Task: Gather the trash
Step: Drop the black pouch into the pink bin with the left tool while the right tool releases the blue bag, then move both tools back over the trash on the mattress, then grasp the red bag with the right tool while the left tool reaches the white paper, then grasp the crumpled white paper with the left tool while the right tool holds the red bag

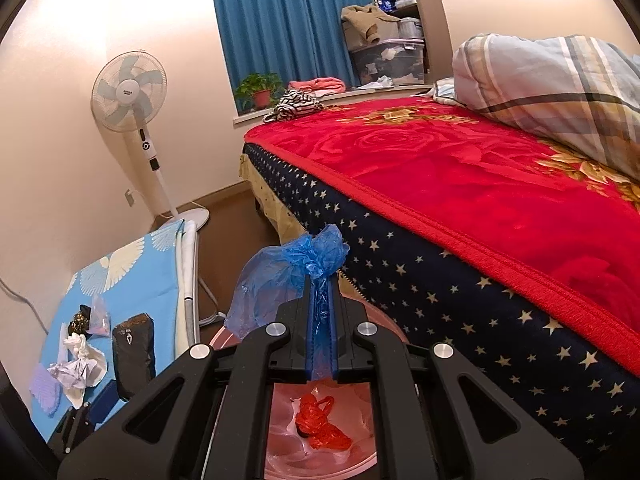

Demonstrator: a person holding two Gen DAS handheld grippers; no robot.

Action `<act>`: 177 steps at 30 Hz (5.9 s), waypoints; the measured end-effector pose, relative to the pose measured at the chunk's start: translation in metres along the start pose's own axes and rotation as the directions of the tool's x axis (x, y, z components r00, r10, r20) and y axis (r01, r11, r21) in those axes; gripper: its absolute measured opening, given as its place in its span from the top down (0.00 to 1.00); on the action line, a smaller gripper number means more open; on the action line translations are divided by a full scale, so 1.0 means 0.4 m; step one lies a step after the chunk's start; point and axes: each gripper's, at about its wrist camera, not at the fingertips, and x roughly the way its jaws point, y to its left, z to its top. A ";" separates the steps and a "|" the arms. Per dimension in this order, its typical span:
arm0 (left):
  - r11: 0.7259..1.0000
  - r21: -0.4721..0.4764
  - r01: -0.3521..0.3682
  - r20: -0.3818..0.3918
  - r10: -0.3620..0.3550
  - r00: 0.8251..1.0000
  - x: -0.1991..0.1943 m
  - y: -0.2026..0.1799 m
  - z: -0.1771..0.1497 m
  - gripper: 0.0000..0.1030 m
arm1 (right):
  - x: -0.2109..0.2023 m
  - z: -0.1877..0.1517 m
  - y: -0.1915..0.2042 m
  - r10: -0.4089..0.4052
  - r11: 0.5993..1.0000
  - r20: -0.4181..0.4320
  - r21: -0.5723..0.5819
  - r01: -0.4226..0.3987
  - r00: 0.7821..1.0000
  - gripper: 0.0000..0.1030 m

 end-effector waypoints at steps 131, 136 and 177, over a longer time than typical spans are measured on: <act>0.890 -0.361 -0.280 -0.004 0.298 0.954 -0.103 0.526 0.008 0.48 | 0.142 -0.260 0.424 0.434 0.862 -0.408 -0.072 -0.502 0.803 0.79; 0.871 -0.415 -0.261 -0.065 0.258 0.964 -0.048 0.567 0.004 0.48 | 0.138 -0.258 0.425 0.433 0.857 -0.419 -0.083 -0.509 0.798 0.79; 0.957 -0.210 -0.199 0.047 0.214 0.976 -0.242 0.387 -0.010 0.78 | -0.074 -0.146 0.298 0.406 0.892 -0.213 -0.118 -0.436 0.888 0.79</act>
